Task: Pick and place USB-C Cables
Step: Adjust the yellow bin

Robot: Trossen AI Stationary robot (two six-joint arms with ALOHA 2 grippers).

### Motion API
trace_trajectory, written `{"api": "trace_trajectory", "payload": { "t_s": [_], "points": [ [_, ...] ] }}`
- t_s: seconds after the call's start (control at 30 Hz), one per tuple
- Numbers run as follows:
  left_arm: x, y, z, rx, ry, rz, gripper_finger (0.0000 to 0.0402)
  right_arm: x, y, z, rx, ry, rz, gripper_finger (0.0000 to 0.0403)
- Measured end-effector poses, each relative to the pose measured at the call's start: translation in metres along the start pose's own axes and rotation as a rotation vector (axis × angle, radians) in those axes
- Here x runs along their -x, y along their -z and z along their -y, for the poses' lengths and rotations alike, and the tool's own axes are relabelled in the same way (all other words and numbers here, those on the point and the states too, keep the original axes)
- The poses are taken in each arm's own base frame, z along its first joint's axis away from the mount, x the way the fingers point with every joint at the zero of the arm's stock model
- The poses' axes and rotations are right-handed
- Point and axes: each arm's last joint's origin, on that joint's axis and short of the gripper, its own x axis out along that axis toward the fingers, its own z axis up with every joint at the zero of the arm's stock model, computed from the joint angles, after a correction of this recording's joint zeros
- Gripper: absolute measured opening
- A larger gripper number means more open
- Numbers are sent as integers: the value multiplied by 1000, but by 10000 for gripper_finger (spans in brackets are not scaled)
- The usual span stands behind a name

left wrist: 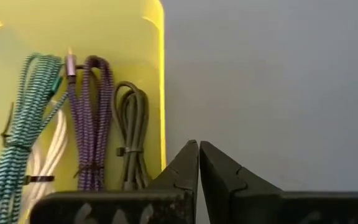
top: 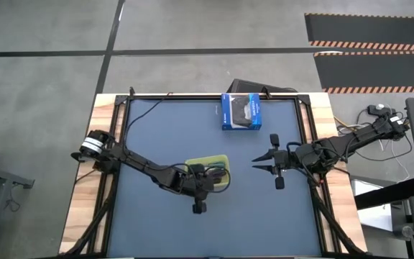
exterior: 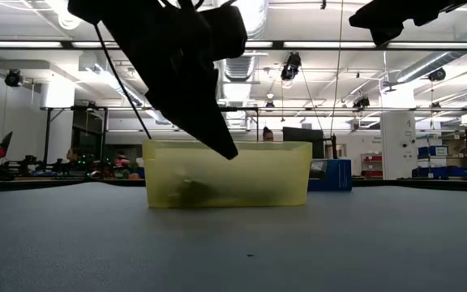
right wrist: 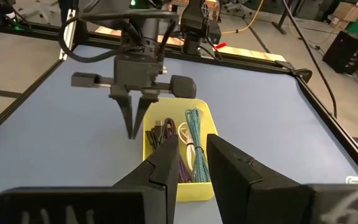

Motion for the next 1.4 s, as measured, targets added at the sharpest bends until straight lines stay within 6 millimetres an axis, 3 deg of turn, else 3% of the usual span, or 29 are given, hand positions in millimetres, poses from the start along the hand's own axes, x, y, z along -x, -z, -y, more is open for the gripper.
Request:
{"api": "trace_trajectory", "payload": {
  "t_s": [0.83, 1.4],
  "points": [
    [-13, -14, -63, 106, -212, 23, 1, 0, 0, 0, 0, 0, -1, 73],
    [-7, -8, -68, 56, -238, -59, 1, -1, 3, 0, 3, 0, -9, 73]
  ]
}}
